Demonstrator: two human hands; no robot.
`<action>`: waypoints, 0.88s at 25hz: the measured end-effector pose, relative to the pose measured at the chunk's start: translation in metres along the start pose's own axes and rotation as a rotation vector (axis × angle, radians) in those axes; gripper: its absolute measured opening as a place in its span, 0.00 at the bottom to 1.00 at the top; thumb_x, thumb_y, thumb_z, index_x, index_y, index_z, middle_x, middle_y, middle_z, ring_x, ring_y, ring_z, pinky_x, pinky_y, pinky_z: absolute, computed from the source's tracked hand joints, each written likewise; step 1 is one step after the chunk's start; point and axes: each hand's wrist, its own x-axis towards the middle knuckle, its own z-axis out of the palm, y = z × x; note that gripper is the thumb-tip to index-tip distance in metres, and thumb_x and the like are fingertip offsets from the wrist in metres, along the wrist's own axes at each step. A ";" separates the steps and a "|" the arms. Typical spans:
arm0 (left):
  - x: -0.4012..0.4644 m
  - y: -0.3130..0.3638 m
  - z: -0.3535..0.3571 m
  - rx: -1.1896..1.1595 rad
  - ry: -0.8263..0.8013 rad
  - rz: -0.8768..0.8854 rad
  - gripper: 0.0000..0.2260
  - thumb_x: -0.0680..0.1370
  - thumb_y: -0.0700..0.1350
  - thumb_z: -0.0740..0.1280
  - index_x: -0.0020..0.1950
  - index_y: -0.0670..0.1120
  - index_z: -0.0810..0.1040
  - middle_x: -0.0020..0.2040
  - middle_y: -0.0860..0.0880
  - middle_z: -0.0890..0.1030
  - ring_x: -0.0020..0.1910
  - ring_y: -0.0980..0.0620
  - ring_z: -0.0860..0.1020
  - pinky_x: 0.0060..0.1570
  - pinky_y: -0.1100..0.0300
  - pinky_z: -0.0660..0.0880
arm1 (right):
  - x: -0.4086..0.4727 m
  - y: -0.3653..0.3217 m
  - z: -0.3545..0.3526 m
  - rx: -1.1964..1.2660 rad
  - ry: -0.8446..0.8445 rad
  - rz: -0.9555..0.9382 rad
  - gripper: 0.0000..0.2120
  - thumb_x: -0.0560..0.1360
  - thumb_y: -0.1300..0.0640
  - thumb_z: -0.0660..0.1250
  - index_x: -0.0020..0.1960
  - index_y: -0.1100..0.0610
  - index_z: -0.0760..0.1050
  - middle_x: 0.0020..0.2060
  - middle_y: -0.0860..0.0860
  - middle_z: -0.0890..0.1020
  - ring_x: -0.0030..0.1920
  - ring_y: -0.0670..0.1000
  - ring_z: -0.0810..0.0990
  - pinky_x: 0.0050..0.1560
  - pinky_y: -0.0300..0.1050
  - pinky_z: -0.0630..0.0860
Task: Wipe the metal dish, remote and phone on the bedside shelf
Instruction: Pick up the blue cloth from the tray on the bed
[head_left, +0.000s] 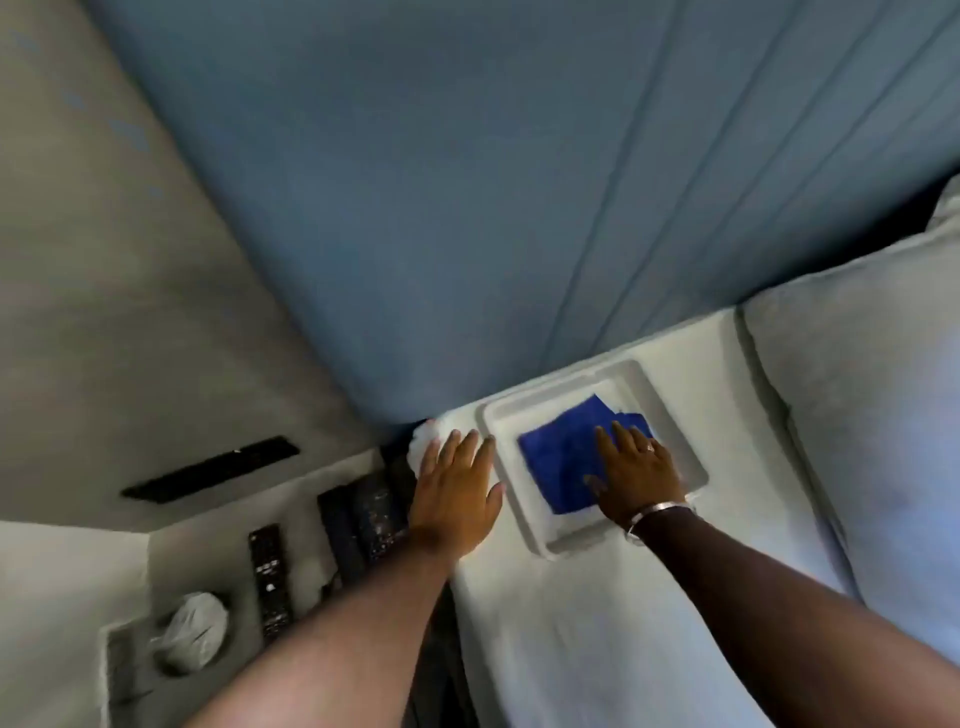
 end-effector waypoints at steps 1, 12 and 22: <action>0.020 0.014 0.016 -0.002 -0.053 0.065 0.26 0.79 0.56 0.60 0.75 0.48 0.65 0.73 0.46 0.71 0.73 0.45 0.66 0.74 0.48 0.55 | 0.016 0.017 0.010 0.004 -0.065 0.036 0.34 0.74 0.41 0.61 0.74 0.53 0.56 0.73 0.57 0.63 0.71 0.60 0.64 0.67 0.57 0.65; 0.132 0.088 0.096 -0.099 -0.473 -0.092 0.24 0.69 0.59 0.74 0.56 0.46 0.72 0.55 0.46 0.79 0.54 0.43 0.78 0.49 0.51 0.75 | 0.126 0.075 0.057 -0.059 -0.203 -0.337 0.32 0.64 0.40 0.69 0.64 0.53 0.70 0.57 0.54 0.78 0.55 0.58 0.77 0.53 0.50 0.74; 0.074 -0.064 -0.035 -1.446 -0.764 -0.252 0.15 0.69 0.46 0.77 0.53 0.47 0.82 0.50 0.47 0.85 0.51 0.49 0.83 0.47 0.52 0.80 | 0.039 -0.023 -0.053 0.971 -0.618 -0.014 0.09 0.64 0.51 0.72 0.41 0.54 0.80 0.40 0.52 0.85 0.45 0.56 0.83 0.47 0.54 0.78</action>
